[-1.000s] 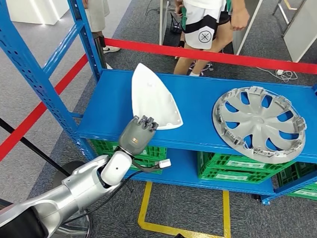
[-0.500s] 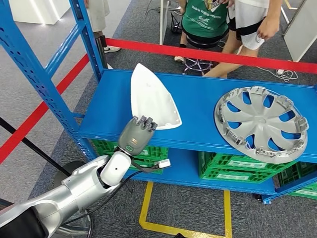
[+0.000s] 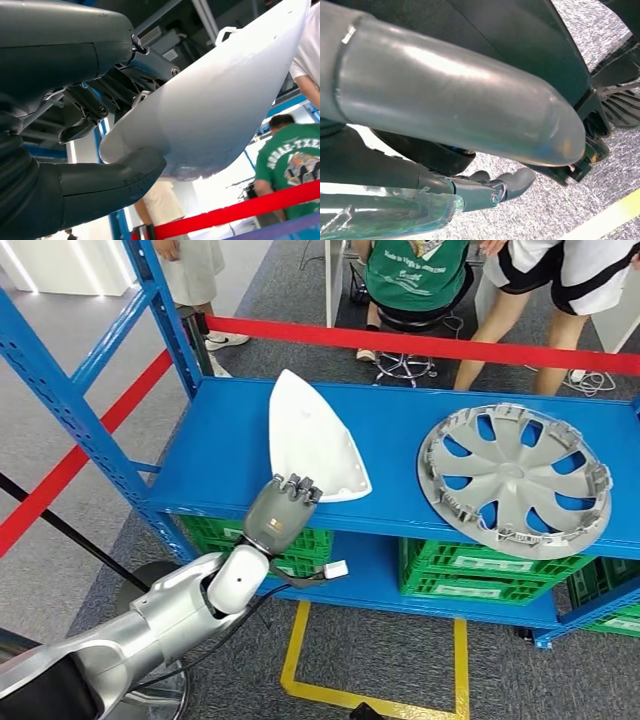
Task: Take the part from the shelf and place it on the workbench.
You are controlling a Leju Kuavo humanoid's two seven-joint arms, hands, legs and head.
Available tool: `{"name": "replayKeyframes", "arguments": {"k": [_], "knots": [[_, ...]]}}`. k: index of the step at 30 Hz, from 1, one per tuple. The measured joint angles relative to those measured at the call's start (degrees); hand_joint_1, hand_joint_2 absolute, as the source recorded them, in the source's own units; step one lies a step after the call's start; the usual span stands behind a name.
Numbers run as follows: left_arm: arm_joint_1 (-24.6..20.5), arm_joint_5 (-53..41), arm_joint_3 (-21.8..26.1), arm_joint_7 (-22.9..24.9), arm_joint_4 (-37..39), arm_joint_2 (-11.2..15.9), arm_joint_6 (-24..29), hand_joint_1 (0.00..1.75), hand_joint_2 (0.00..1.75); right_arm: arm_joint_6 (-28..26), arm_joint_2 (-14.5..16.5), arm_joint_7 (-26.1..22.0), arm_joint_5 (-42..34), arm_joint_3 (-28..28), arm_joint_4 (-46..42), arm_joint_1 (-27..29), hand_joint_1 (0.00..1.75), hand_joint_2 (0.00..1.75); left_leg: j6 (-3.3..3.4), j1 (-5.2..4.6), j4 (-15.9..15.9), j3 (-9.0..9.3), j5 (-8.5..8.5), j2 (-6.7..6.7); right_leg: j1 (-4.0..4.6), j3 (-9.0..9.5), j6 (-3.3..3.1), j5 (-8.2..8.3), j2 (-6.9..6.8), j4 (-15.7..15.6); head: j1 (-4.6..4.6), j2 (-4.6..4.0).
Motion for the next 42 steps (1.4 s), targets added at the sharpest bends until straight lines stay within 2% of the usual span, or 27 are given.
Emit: {"name": "replayKeyframes", "arguments": {"k": [2,5,6,7,8,9,11,12,14,16,17,19,21,22,23,25,27,29,30,31,32,34,36,37,38,40,42], "knots": [[0.0,0.0,0.0,0.0,0.1,0.0,0.0,1.75,1.75,0.0,0.0,0.0,0.0,0.0,0.0,-0.1,0.0,0.0,-0.27,0.09,2.1,-1.05,-2.01,0.24,0.11,-0.78,-1.39,0.51,-0.06,0.1,-0.23,0.0],[0.0,0.0,0.0,0.0,0.2,0.0,0.0,1.75,1.75,0.0,0.0,-0.1,0.0,0.0,0.0,-0.3,0.0,0.0,-0.26,-0.19,12.5,-4.83,-8.65,0.43,0.63,-2.2,-3.1,1.54,-0.3,0.1,-0.5,0.0],[0.0,0.0,0.0,0.0,0.2,0.0,0.0,1.75,1.75,0.0,0.0,-0.1,0.0,0.0,0.0,-0.3,0.0,0.0,-0.06,-0.32,15.5,-5.73,-9.91,0.43,0.89,-2.71,-3.45,1.89,-0.39,0.1,-0.54,0.0],[0.1,0.0,0.0,0.0,0.3,0.0,0.0,1.75,1.75,0.0,0.0,-0.1,0.0,0.0,0.0,-0.3,0.0,0.0,0.26,-0.48,16.9,-5.84,-10.08,0.42,1.17,-3.21,-3.67,2.26,-0.45,0.1,-0.55,0.0],[0.1,0.0,0.0,0.0,0.3,0.0,0.1,1.75,1.75,0.1,0.0,-0.1,0.0,0.0,0.0,-0.3,0.0,0.0,0.72,-0.71,16.3,-4.96,-9.22,0.42,1.43,-3.7,-3.78,2.65,-0.49,0.1,-0.54,0.0],[0.1,0.0,0.0,0.0,0.3,0.0,0.1,1.75,1.75,0.1,0.0,-0.1,0.0,0.0,0.0,-0.3,0.0,0.0,1.33,-1.04,13.8,-3.1,-7.72,0.42,1.67,-4.14,-3.81,3.04,-0.51,0.1,-0.54,0.0],[0.0,0.0,0.0,0.0,0.3,-0.1,0.1,1.75,1.75,0.1,0.1,-0.1,0.0,0.0,0.0,-0.3,0.0,0.0,2.75,-1.81,6.5,1.8,-5.61,0.46,1.98,-4.81,-3.68,3.75,-0.53,0.1,-0.5,0.0],[-0.1,0.0,0.0,0.0,0.3,-0.1,0.2,1.75,1.75,0.2,0.2,-0.1,0.0,0.0,0.0,-0.3,0.0,0.0,3.24,-2.13,3.5,3.59,-5.36,0.48,2.04,-5.07,-3.5,4.13,-0.57,0.1,-0.5,0.0],[-0.2,0.0,0.0,0.0,0.4,-0.2,0.3,1.75,1.75,0.1,0.3,-0.1,0.0,0.0,0.0,-0.3,0.0,0.0,3.57,-2.44,0.7,4.76,-5.55,0.5,2.01,-5.51,-2.96,4.99,-0.69,0.0,-0.49,0.0],[-0.1,0.0,0.0,0.0,0.5,-0.2,0.3,1.75,1.75,0.1,0.2,-0.1,-0.1,0.0,0.0,-0.3,0.0,0.0,3.65,-2.22,-0.1,4.29,-4.72,0.57,1.97,-6.07,-2.39,5.2,-0.75,-0.1,-0.54,0.0],[-0.1,0.0,0.0,0.1,0.5,-0.2,0.4,1.75,1.75,0.0,0.2,-0.1,-0.2,0.0,0.0,-0.3,0.0,0.0,3.83,-2.02,-0.3,3.9,-4.11,0.64,2.01,-6.54,-2.11,4.15,-0.75,0.7,-0.47,0.0],[-0.1,0.0,0.0,0.2,0.7,-0.3,0.7,1.75,1.75,-0.1,0.2,-0.1,-0.5,0.0,0.0,-0.4,0.0,0.0,4.15,-1.76,-0.6,2.81,-2.91,0.78,1.99,-8.04,-1.52,-0.59,-0.75,5.4,-0.33,0.0],[0.1,0.0,0.0,0.3,0.8,-0.3,0.9,1.75,1.75,-0.3,0.2,-0.1,-0.9,0.0,0.0,-0.6,0.0,0.0,4.21,-1.73,-0.6,1.41,-1.76,0.86,1.92,-9.33,-0.99,-4.83,-0.76,12.5,-0.23,0.0],[0.1,0.0,0.0,0.3,0.9,-0.3,0.9,1.75,1.75,-0.4,0.2,-0.1,-1.0,0.0,0.0,-0.6,0.0,0.0,4.16,-1.71,-0.6,0.68,-1.17,0.89,1.9,-9.27,-0.81,-5.17,-0.76,14.7,-0.24,0.0],[0.2,0.0,0.0,0.3,0.9,-0.3,0.8,1.75,1.75,-0.6,0.1,-0.1,-1.1,0.0,0.0,-0.6,0.0,0.0,4.05,-1.68,-0.5,-0.08,-0.57,0.9,1.86,-8.4,-0.65,-4.31,-0.77,15.1,-0.23,0.0],[0.4,0.0,0.0,0.3,0.9,-0.3,0.8,1.75,1.75,-1.1,0.1,0.1,-1.2,0.0,0.0,-0.5,0.0,0.0,3.64,-1.56,-0.4,-1.52,0.64,0.85,1.62,-3.98,-0.28,-1.5,-0.76,9.9,-0.23,0.0],[0.3,0.0,0.0,0.4,0.9,-0.3,0.7,1.75,1.75,-1.4,0.1,0.1,-1.3,0.0,0.0,-0.6,0.0,0.0,3.04,-1.61,-0.3,-2.56,1.77,0.74,1.57,1.17,-0.4,-1.48,-0.6,2.3,-0.2,0.0],[0.3,0.0,0.0,0.4,0.9,-0.3,0.7,1.75,1.75,-1.4,0.1,0.0,-1.4,0.0,0.0,-0.6,0.0,0.0,2.56,-1.77,-0.3,-2.95,2.85,0.69,1.75,2.95,-1.26,-2.47,-0.44,-0.9,-0.21,0.0],[0.3,0.0,0.0,0.4,0.9,-0.3,0.7,1.75,1.75,-1.5,0.1,0.0,-1.4,0.0,0.0,-0.6,0.0,0.0,2.33,-1.8,-0.4,-3.04,3.36,0.7,1.76,2.52,-1.95,-2.19,-0.42,-0.9,-0.26,0.0],[0.3,0.0,0.0,0.4,0.9,-0.2,0.7,1.75,1.75,-1.6,0.1,0.0,-1.4,0.0,0.0,-0.6,0.0,0.0,2.06,-1.76,-0.3,-3.29,3.32,0.71,1.71,2.11,-2.51,-1.75,-0.52,-0.9,-0.25,0.0],[0.3,0.0,0.0,0.4,0.9,-0.2,0.6,1.75,1.75,-1.8,0.1,0.0,-1.4,0.0,0.0,-0.6,0.0,0.0,1.72,-1.72,0.4,-3.7,2.28,0.71,1.66,1.58,-3.17,-1.2,-0.59,-0.8,-0.31,0.0],[0.4,0.0,0.0,0.4,0.9,-0.1,0.5,1.75,1.75,-2.3,0.1,0.0,-1.4,0.0,0.0,-0.7,0.0,0.0,1.13,-1.61,4.8,-5.26,-2.68,0.74,1.55,0.23,-4.16,0.15,-0.74,-0.9,-0.38,0.0],[0.5,0.0,0.0,0.6,0.9,0.0,0.4,1.75,1.75,-3.1,0.1,0.0,-1.6,0.0,0.0,-0.8,0.0,0.0,0.84,-1.54,12.4,-7.02,-7.63,0.77,1.57,-1.59,-4.47,1.57,-0.79,-0.8,-0.44,0.0],[0.6,0.0,0.0,0.7,0.9,0.1,0.3,1.75,1.75,-3.5,0.1,-0.1,-1.7,0.0,0.0,-0.7,0.0,0.0,0.83,-1.52,15.2,-7.28,-8.32,0.76,1.59,-2.52,-4.47,2.26,-0.83,-0.8,-0.45,0.0],[0.8,0.0,0.0,0.9,0.9,0.2,0.2,1.75,1.75,-3.9,0.1,-0.1,-1.8,0.0,0.0,-0.7,0.0,0.0,0.91,-1.51,16.5,-6.79,-7.8,0.76,1.63,-3.43,-4.44,2.94,-0.86,-0.8,-0.45,0.0],[0.9,0.0,0.0,1.0,0.9,0.4,0.2,1.75,1.75,-4.4,0.0,-0.1,-1.9,0.0,0.0,-0.7,0.0,0.0,1.4,-1.55,13.2,-3.0,-5.08,0.76,1.72,-5.01,-4.3,4.24,-0.86,-0.8,-0.45,0.0],[0.8,0.0,0.0,1.1,0.6,0.5,0.2,1.75,1.75,-4.9,0.0,-0.3,-1.9,0.0,0.0,-0.7,0.0,0.0,2.13,-1.74,5.2,2.96,-4.9,0.75,1.82,-6.12,-3.97,5.37,-0.86,-0.8,-0.4,0.0]]}}
